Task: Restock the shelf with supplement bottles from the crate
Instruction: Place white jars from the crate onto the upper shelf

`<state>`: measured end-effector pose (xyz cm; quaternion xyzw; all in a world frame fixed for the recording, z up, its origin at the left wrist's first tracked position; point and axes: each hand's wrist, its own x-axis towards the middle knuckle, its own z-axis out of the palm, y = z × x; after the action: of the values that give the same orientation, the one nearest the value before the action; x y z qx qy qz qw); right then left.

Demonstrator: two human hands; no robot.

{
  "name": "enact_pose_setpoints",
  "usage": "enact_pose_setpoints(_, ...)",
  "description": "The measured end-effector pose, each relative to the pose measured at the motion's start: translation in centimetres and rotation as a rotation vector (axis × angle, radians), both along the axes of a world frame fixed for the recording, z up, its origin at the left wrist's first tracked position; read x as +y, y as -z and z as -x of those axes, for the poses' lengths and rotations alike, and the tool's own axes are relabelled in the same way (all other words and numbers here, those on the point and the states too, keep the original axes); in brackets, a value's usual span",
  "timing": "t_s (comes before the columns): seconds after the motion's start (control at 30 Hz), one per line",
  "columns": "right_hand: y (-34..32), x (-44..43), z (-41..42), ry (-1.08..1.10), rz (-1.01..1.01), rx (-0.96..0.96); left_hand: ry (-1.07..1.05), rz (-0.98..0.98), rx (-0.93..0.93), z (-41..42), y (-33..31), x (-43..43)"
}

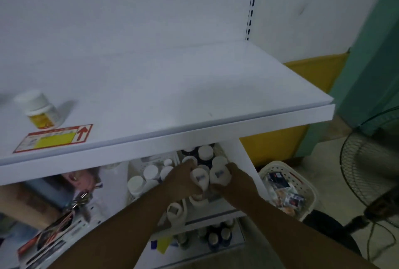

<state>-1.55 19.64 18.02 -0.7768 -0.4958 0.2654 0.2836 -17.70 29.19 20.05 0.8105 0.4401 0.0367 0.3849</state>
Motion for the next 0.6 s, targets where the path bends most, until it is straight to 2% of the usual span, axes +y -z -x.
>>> enact_pose_setpoints(0.07,-2.6,-0.9,-0.9,-0.111,-0.069,0.165,0.007,0.077,-0.080,0.5,-2.8,-1.0)
enact_pose_setpoints(0.13,-5.5,-2.4,-1.4,-0.236,-0.066,0.202,0.027,0.150,-0.104,1.6,-6.0,-2.7)
enact_pose_setpoints(0.27,-11.0,-5.0,-1.5,-0.493,-0.022,0.146,0.118,0.237,-0.152,4.6,-12.3,-6.9)
enact_pose_setpoints(0.37,-15.8,-6.2,-1.1,-0.633,-0.058,0.270,0.098,0.243,-0.203,7.1,-17.6,-9.6)
enact_pose_setpoints(0.43,-19.2,-6.2,-0.7,-0.680,-0.122,0.398,0.043,0.178,-0.319,8.2,-21.3,-10.9)
enact_pose_setpoints(0.6,-27.4,-4.1,1.8,-0.664,-0.425,0.686,-0.156,-0.197,-0.631,8.5,-28.3,-12.0)
